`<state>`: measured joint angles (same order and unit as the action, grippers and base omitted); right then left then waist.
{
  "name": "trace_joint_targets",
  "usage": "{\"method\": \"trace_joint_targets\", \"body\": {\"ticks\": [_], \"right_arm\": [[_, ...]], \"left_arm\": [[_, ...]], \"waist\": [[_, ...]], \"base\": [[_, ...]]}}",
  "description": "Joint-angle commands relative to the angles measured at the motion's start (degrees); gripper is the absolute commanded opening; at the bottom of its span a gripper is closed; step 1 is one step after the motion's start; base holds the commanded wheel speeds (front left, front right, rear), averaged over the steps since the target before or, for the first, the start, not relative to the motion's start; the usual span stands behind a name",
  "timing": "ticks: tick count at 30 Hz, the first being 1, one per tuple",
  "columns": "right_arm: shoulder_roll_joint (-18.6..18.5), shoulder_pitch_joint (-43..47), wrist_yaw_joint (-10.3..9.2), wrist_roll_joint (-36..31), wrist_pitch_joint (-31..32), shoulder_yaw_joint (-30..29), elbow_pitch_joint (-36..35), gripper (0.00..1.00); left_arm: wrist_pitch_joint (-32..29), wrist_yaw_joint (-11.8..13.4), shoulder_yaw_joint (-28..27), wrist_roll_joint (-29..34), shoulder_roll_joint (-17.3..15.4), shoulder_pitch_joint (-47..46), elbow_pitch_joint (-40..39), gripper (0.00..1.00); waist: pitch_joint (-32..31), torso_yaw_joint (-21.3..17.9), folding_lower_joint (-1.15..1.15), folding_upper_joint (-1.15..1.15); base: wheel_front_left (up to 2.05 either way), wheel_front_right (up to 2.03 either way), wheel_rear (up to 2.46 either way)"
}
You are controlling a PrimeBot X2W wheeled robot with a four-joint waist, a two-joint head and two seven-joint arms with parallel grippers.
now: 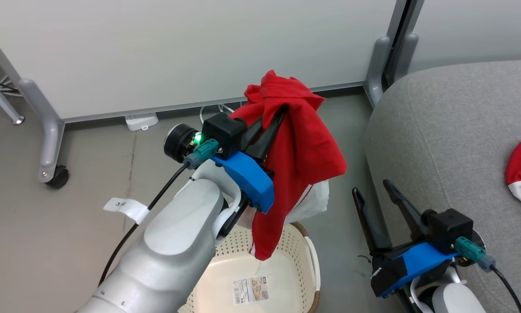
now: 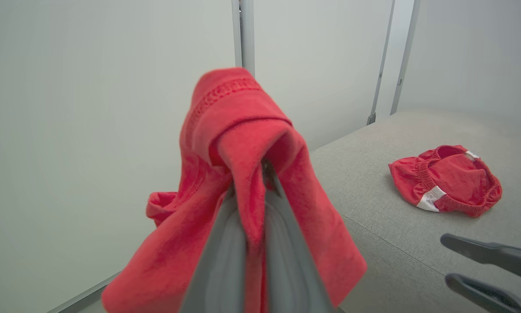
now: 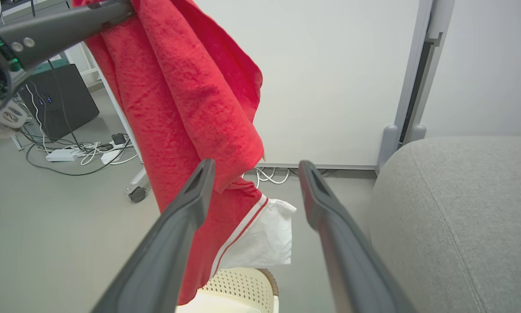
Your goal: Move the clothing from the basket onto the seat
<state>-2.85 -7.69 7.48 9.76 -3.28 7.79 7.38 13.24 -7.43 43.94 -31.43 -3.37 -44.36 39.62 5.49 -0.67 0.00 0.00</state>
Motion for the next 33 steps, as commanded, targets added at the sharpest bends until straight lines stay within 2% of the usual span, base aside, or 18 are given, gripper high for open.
{"method": "trace_joint_targets", "body": {"ticks": [1, 17, 33], "right_arm": [[-0.07, 0.71, 0.03, 0.5, 0.16, 0.19, 0.08, 1.0], [-0.07, 0.0, 0.03, 0.97, 0.53, 1.65, 0.46, 1.0], [-1.17, -10.26, 0.03, -1.5, 4.9, 5.85, 4.86, 1.0]], "left_arm": [[0.1, -0.06, 0.26, -0.53, -0.02, -0.99, 0.29, 0.0], [1.02, 0.12, 2.68, -3.45, 0.45, -2.31, 2.87, 0.0], [1.56, 0.68, 5.46, -5.57, 0.47, -2.37, 3.35, 0.0]], "waist": [[-0.31, -0.13, 0.0, 0.0], [-0.68, -0.28, 0.0, 0.0], [0.07, 0.2, 0.0, 0.0]], "base": [[0.0, 0.0, 0.0], [0.0, 0.0, 0.0], [0.0, 0.0, 0.0]]}}
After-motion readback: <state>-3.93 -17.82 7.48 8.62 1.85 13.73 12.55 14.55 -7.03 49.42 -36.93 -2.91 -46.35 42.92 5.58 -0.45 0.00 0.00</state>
